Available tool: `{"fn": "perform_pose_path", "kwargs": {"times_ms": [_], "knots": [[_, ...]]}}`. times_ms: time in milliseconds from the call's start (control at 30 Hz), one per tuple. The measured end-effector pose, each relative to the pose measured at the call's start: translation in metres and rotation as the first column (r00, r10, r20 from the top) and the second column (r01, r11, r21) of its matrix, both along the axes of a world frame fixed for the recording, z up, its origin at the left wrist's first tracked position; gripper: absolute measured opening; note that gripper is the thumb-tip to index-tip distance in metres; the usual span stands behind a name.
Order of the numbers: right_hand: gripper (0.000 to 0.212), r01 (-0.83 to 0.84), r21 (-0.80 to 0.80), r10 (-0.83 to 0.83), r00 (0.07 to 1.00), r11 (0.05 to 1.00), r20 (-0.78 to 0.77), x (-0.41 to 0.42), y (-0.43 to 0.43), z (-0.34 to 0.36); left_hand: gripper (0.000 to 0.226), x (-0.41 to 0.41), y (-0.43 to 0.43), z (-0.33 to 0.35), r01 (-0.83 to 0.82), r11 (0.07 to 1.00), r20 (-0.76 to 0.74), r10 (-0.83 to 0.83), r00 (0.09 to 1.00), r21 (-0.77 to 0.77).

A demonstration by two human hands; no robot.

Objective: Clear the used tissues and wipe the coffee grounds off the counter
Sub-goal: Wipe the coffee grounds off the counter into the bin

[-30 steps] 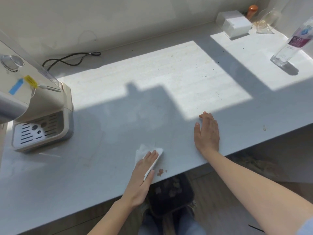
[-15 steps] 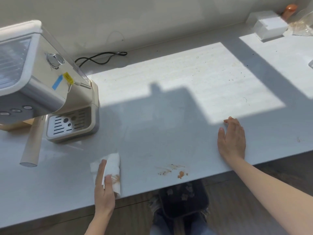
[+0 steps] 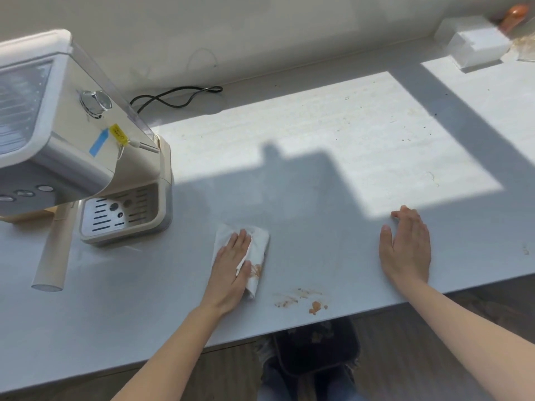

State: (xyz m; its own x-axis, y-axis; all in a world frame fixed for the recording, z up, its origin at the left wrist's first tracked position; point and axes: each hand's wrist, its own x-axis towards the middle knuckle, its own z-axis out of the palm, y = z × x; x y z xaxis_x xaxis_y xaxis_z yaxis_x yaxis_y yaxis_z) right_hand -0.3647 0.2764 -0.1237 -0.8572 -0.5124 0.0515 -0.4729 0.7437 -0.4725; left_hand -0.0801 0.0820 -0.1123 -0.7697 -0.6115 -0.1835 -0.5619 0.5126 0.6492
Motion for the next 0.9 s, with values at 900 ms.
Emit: {"fn": "perform_pose_path", "kwargs": {"times_ms": [900], "knots": [[0.038,-0.018,0.040,0.019,1.000,0.999,-0.016,0.000,0.000,0.000,0.051,0.024,0.076,0.011,0.009,0.961,-0.049,0.005,0.999,0.278]]}}
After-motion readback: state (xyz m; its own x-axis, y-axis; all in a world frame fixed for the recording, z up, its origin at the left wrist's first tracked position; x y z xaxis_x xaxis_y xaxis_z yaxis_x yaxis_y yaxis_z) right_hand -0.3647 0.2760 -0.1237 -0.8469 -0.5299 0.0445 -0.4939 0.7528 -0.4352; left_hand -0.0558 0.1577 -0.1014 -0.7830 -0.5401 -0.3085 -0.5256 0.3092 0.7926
